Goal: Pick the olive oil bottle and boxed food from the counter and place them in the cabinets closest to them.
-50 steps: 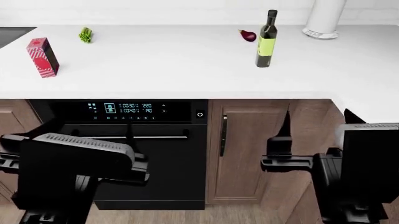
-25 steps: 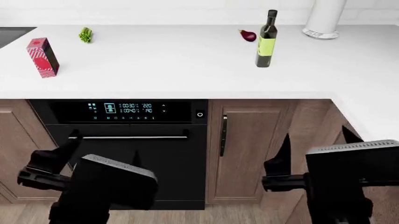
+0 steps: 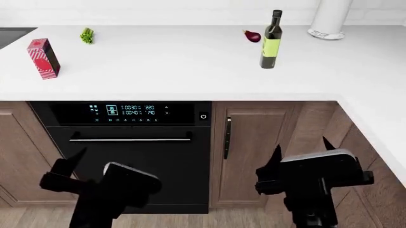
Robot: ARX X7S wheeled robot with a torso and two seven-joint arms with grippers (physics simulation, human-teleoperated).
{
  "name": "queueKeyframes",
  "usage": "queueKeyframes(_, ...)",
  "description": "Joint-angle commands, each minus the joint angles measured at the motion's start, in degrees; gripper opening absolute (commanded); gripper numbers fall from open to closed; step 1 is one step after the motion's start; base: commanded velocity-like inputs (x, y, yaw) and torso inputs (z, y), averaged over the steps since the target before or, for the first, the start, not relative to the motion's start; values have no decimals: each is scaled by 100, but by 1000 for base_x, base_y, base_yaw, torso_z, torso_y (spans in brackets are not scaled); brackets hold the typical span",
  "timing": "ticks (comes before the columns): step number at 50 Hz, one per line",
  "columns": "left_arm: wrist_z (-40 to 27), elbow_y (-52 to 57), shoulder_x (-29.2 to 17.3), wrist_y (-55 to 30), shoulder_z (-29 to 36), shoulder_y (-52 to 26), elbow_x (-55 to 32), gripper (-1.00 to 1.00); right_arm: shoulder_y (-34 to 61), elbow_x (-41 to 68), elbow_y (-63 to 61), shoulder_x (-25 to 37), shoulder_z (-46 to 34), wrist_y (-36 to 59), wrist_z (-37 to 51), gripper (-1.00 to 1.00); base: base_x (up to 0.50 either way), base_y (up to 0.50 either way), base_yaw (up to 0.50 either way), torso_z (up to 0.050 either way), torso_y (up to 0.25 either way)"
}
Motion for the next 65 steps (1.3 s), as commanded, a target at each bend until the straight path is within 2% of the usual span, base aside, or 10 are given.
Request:
queueKeyframes(1, 540, 371, -354, 1340, -52, 549, 239, 100, -504, 230, 20, 223, 15, -997, -633, 100, 0, 0, 0, 0, 0)
queueKeyframes(7, 320, 1106, -599, 2015, 77, 1309, 572, 100, -1300, 18, -464, 506, -51, -1644, -559, 100, 0, 0, 0, 0, 0)
queueKeyframes(12, 209, 1374, -640, 2354, 472, 1767, 1125, 100, -1911, -536, -748, 743, -209, -2181, -470, 100, 0, 0, 0, 0, 0)
queueKeyframes(18, 78, 1859, -831, 2558, 602, 1993, 1330, 100, -2324, -850, -1019, 1019, -244, -2671, -450, 100, 0, 0, 0, 0, 0)
queueKeyframes(21, -119, 1921, -911, 2608, 927, 1828, 1376, 100, -2427, -924, -1047, 1071, -271, -2766, -447, 100, 0, 0, 0, 0, 0)
queueKeyframes(26, -763, 1923, -1266, 3199, 1980, 1099, 1276, 100, -2521, -1116, -1162, 1097, -364, -2814, -442, 100, 0, 0, 0, 0, 0)
queueKeyframes(31, -1040, 1916, -1466, 3651, 2346, 826, 1202, 100, -2522, -1168, -1194, 1098, -395, -2863, -496, 100, 0, 0, 0, 0, 0)
queueKeyframes(39, -1214, 1901, -1615, 3978, 2598, 629, 1187, 100, -2547, -1472, -1220, 1183, -487, -3091, -728, 100, 336, 0, 0, 0, 0)
queueKeyframes(65, -1255, 1763, -1557, 4093, 2877, 487, 1189, 100, -2355, -1303, -1295, 1140, -487, -2887, -739, 100, 500, 0, 0, 0, 0)
